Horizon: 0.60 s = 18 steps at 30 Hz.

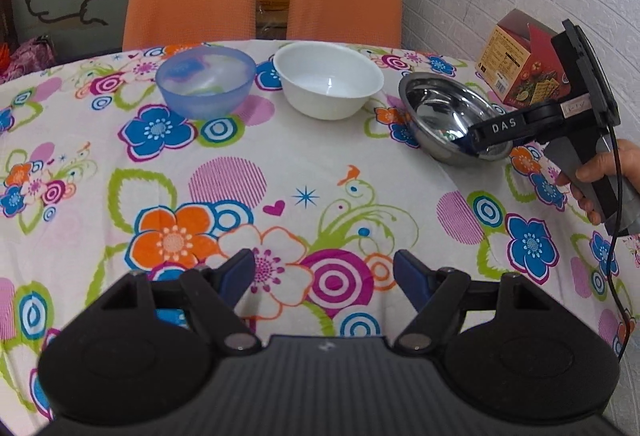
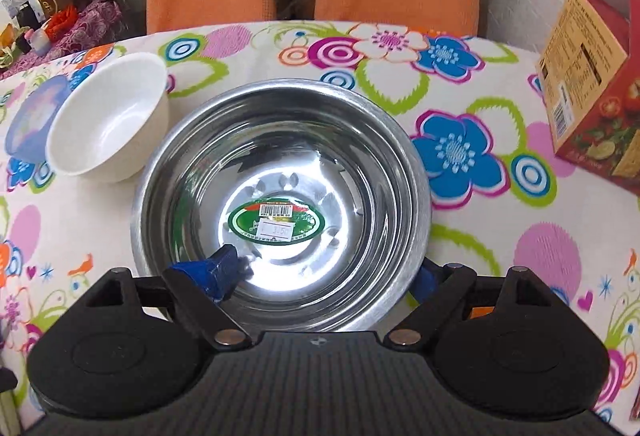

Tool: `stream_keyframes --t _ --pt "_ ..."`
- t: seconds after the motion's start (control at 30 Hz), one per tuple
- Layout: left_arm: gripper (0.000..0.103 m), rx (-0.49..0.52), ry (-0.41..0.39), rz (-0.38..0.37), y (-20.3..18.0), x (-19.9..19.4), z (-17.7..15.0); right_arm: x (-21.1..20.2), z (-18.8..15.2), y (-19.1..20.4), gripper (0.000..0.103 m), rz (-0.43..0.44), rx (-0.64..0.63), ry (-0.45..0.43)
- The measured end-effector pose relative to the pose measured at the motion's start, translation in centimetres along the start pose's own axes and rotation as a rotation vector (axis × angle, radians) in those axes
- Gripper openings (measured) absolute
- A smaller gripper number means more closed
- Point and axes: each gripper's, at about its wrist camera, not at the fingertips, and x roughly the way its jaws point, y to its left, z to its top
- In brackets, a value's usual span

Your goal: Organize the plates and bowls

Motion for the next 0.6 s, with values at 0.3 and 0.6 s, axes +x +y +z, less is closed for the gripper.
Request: stream_keyframes --t 0.3,0.6 --pt "0.077 -0.089 0.022 -0.112 -1.7 3.4 4.4 -3.4 -3.8 0.9 0.073 0.061 0.025 -0.083" --pt "0.077 -0.234 0.102 -0.116 -4.6 13.8 9.8 -3.7 -4.6 -2.3 0.073 0.034 0.103 -0.239"
